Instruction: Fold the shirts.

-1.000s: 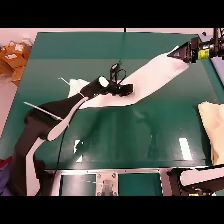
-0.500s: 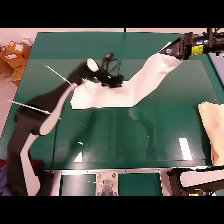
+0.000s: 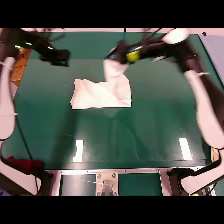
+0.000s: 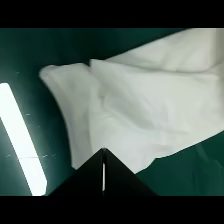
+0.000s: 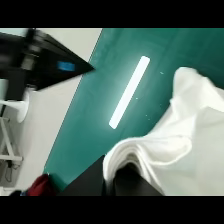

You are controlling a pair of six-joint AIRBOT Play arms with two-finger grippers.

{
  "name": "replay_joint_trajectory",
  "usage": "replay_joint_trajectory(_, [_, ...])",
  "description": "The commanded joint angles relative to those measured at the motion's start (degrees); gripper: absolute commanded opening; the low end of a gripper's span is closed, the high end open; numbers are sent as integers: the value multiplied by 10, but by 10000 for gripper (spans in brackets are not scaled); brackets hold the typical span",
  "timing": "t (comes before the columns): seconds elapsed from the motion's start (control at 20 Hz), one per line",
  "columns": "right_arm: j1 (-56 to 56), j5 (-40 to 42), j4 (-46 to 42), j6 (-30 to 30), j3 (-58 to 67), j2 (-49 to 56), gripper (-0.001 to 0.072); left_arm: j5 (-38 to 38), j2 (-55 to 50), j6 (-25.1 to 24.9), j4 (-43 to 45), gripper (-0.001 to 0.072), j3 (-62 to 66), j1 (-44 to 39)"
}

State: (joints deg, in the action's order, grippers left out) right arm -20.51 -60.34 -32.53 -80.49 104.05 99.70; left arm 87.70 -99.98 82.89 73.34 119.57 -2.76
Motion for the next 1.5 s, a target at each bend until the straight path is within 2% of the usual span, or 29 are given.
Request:
replay_joint_trajectory(0.0, [-142, 221, 26, -22, 0, 98, 16, 20, 32, -28, 16, 27, 2, 64])
replay_joint_trajectory(0.05, [-173, 285, 49, -21, 0, 131, 114, 24, 33, -30, 16, 27, 2, 73])
replay_joint_trajectory(0.1, [-201, 351, 73, -18, 0, 164, 379, 28, 33, -31, 16, 27, 2, 81])
replay_joint_trajectory(0.15, [-216, 393, 83, -17, 0, 185, 542, 31, 33, -37, 16, 27, 2, 87])
replay_joint_trajectory(0.3, [-179, 361, 74, -13, 0, 174, 542, 32, 33, -40, 21, 27, 2, 92])
replay_joint_trajectory(0.65, [99, -17, -47, -19, 0, 70, 542, 29, 33, -39, 17, 27, 2, 92])
replay_joint_trajectory(0.75, [162, -100, -101, -30, -6, 68, 542, 28, 33, -38, 17, 27, 2, 92])
replay_joint_trajectory(0.8, [183, -117, -127, -31, -22, 68, 542, 28, 33, -38, 17, 27, 2, 92])
replay_joint_trajectory(0.9, [200, -105, -149, -31, -83, 68, 542, 28, 33, -35, 17, 27, 2, 92])
replay_joint_trajectory(1.1, [162, -2, -118, -9, -203, 77, 542, 24, 32, -34, 17, 27, -22, 92])
replay_joint_trajectory(1.2, [125, 19, -66, 17, -212, 95, 542, 23, 32, -33, 17, 27, -39, 92])
replay_joint_trajectory(1.4, [62, 76, -6, 24, -211, 109, 538, 23, 32, -32, 17, 27, -42, 92])
replay_joint_trajectory(1.45, [52, 81, 13, 38, -205, 109, 396, 23, 32, -32, 17, 27, -42, 92])
